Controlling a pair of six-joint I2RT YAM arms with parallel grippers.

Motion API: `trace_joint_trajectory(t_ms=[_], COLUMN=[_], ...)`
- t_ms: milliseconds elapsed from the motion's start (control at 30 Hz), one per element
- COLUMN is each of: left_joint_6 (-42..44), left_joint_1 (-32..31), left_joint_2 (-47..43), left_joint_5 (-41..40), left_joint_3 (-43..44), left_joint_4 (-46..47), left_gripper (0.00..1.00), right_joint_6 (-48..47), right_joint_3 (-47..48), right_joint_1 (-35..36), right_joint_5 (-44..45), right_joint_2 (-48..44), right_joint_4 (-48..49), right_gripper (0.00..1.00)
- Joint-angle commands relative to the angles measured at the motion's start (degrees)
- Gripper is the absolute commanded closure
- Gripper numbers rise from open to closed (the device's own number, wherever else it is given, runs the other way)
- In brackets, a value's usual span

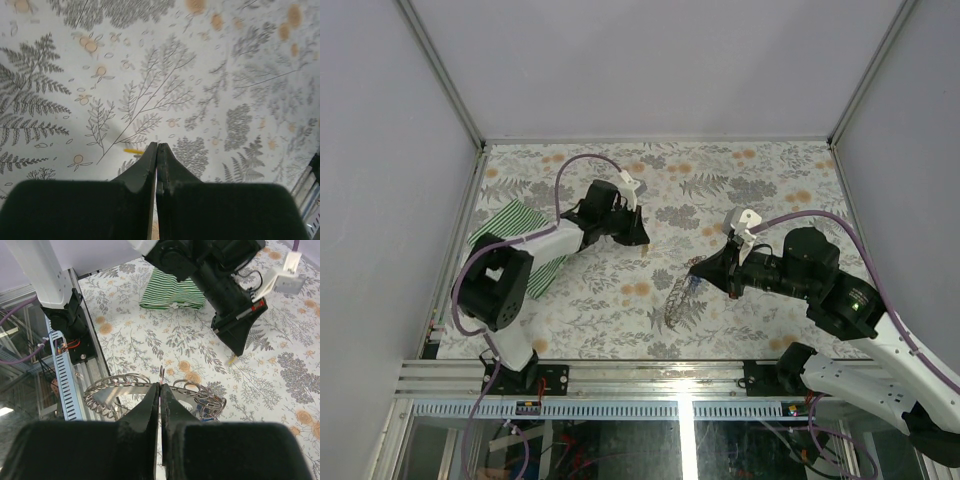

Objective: Put the keys on the keyring

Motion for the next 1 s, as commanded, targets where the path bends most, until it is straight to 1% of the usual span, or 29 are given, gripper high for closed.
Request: trace_joint_trajectory(t_ms=[0,100,267,400,567,733,967], left_joint_6=[1.72,2.57,4.42,5.25,4.54,0.24,-11.58], left_joint_1=[-0.23,-0.24,-0.24,-0.32,-0.29,-0.29,-0.29], left_joint_2=[-6.59,-11.32,-21.75,-31.36,-39.91,-45.91,-51.29], left_joint_5=[3.43,3.82,6.28,11.04,18.86,23.75,25.93], left_joint_3=[-2.46,-4.03,-7.15,-8.77,-8.75,-8.65,-10.84], left_joint_4=[6.42,6.18,6.36,7.40,8.73,13.63,29.38], left_gripper=[1.00,1.00,1.00,1.00,1.00,1.00,1.00], right_joint_6=[0.00,-0.51,-1.23,-1.60,-0.36,3.25,9.65], right_joint_3=[1.04,1.18,1.34,1.47,1.22,0.94,0.95], right_joint_1=[0.00,0.04,-0.01,0.03,0.01,0.02,-0.02], right_joint_5=[0.63,0.85,-2.14,-5.04,-9.86,-15.08,-22.42], right_joint_2=[-0.73,-0.95,-0.33,0.64,1.70,3.07,5.09], right_joint_4=[5.35,5.20,6.05,7.68,12.60,20.49,32.91], right_gripper=[1.00,1.00,1.00,1.00,1.00,1.00,1.00])
